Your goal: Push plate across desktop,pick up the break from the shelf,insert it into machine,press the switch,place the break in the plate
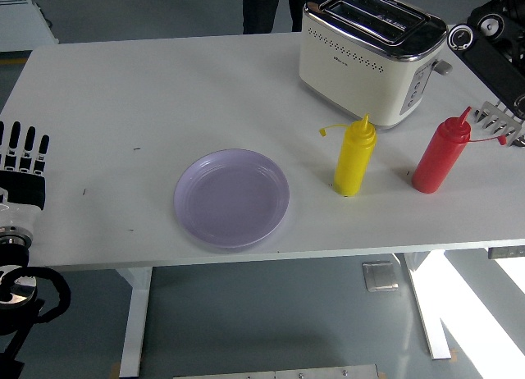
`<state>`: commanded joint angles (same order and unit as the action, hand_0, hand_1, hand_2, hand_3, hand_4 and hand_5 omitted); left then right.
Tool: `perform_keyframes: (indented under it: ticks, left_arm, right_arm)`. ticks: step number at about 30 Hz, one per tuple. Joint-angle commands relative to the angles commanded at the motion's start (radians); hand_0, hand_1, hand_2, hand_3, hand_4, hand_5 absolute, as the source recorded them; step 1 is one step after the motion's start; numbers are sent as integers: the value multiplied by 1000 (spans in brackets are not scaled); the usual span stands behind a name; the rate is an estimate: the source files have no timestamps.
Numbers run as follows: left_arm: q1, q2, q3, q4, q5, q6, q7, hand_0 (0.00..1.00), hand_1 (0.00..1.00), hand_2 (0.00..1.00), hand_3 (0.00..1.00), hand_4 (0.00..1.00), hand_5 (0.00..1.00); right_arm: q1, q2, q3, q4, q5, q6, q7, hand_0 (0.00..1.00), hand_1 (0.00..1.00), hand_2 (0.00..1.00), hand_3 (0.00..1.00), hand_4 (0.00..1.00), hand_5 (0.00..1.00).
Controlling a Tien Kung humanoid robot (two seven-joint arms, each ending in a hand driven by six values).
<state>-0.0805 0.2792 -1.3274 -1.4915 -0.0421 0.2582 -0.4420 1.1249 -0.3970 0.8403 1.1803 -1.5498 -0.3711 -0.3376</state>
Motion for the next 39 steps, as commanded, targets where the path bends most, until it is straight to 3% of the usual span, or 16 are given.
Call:
perform_keyframes:
  ticks: [4,5,8,15,21,27,39]
  left_arm:
    - [3,0,-7,-2,1,0,1,749,684,641,621,681,928]
    - [4,0,-8,-3,1,0,1,750,687,643,624,682,931]
    - [7,-1,-11,-4,2,-1,2,750,687,643,624,682,931]
    - [11,-2,-13,-5,2,0,2,750,687,644,625,681,933]
    - [12,-2,-13,-4,2,0,1,751,687,646,627,680,938]
    - [14,-2,-13,-3,3,0,1,751,688,645,628,680,939]
    - [9,-1,-13,1,2,1,0,752,689,647,628,679,940]
  right_arm:
    - [-22,-35,4,115,91,44,-57,346,371,409,507,124,2]
    - [-27,-42,3,145,117,52,-69,351,325,404,504,57,2]
    - [-41,-61,1,227,195,70,-105,351,325,404,504,57,2]
    - [-52,-80,-35,392,386,95,-187,351,323,405,507,58,2]
    - [-49,-79,-129,518,545,103,-235,346,323,407,509,64,2]
    - [-45,-51,-242,533,617,82,-255,343,323,388,511,66,2]
    - [-38,48,-421,437,613,29,-255,348,323,391,511,78,2]
